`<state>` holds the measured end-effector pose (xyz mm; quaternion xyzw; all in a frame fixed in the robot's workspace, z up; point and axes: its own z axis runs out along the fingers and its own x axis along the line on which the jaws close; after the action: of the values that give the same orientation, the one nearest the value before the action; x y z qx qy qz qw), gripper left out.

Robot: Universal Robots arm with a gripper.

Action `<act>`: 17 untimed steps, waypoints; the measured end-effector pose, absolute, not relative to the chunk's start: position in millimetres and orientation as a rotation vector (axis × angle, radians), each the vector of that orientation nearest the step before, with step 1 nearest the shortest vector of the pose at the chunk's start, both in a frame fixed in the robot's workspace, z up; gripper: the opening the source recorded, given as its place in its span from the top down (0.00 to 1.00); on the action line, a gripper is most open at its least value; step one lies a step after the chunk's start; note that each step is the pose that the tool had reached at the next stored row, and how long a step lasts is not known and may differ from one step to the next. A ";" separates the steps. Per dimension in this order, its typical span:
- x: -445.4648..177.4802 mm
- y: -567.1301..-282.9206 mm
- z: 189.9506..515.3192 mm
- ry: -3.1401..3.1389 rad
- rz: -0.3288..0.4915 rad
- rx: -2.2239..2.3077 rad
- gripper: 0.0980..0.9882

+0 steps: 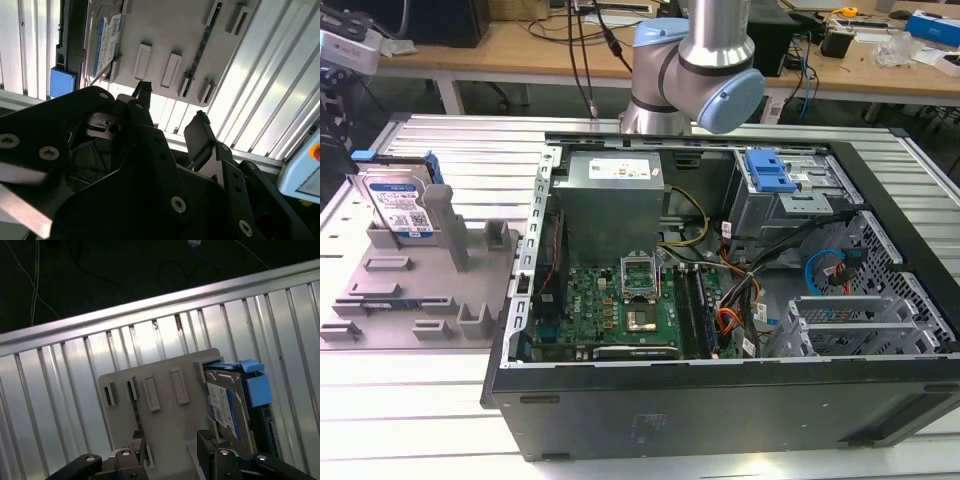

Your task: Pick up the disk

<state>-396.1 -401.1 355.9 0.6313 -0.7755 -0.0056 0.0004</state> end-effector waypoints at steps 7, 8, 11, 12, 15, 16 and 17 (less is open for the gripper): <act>-396.1 -401.1 354.9 -2.297 -0.017 2.141 0.50; -396.1 -401.1 354.8 -2.274 -0.017 2.166 0.50; -396.1 -401.1 354.4 -2.207 -0.016 2.233 0.50; -396.0 -401.1 354.3 -2.195 -0.016 2.246 0.50; -395.9 -401.1 354.4 -2.190 -0.016 2.251 0.50; -395.9 -400.8 354.3 -2.190 -0.016 2.251 0.50; -396.1 -398.8 354.3 -2.191 -0.016 2.249 0.50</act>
<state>-396.1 -398.8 354.3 0.7163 -0.6978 -0.0051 0.0006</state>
